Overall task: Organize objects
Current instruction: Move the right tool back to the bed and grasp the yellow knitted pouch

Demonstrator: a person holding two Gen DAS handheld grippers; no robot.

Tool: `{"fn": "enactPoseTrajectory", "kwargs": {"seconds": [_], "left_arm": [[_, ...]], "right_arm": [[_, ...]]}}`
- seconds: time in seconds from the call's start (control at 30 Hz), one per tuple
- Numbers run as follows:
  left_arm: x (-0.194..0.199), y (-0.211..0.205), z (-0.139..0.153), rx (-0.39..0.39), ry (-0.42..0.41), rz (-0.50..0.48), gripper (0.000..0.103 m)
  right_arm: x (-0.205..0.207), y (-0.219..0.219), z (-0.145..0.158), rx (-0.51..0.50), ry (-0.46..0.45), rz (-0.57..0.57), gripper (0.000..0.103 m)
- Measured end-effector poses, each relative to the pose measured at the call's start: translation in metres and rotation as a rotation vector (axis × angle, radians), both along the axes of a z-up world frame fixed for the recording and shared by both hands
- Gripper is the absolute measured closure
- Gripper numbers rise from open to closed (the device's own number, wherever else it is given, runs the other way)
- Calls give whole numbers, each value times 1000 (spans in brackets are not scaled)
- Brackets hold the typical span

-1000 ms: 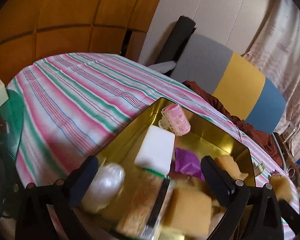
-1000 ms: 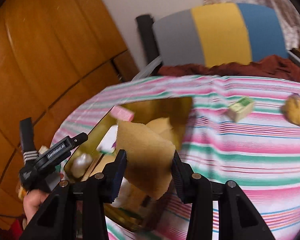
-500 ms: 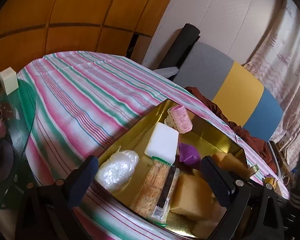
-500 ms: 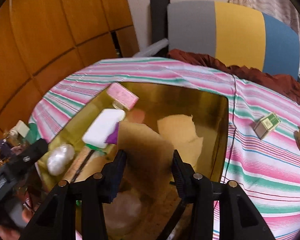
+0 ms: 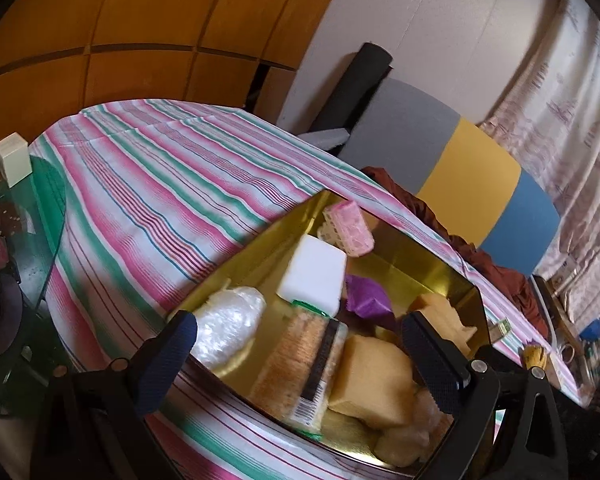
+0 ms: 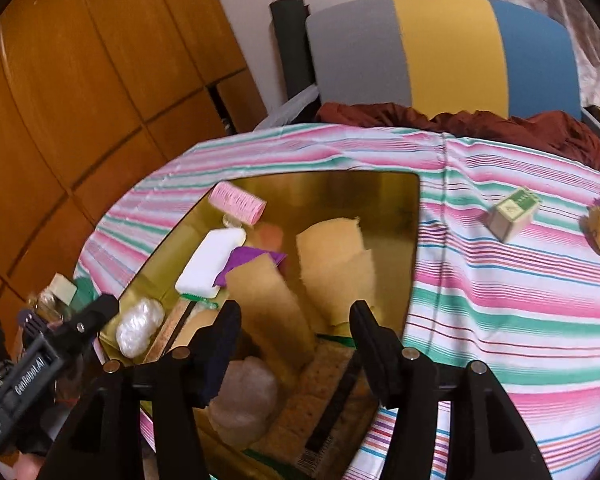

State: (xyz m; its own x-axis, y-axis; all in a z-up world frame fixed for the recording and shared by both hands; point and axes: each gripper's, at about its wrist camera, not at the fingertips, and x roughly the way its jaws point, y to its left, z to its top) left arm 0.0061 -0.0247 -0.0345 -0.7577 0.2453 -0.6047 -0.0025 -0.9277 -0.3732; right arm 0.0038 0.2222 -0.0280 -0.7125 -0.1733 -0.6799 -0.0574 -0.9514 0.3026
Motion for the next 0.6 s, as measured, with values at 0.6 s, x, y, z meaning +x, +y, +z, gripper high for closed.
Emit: {"fn": "enactPoseTrajectory", "kwargs": {"seconds": [0.6], "left_arm": [[39, 80, 16, -37, 48, -310, 0]], "right_arm": [[53, 91, -24, -23, -41, -228, 46]]}}
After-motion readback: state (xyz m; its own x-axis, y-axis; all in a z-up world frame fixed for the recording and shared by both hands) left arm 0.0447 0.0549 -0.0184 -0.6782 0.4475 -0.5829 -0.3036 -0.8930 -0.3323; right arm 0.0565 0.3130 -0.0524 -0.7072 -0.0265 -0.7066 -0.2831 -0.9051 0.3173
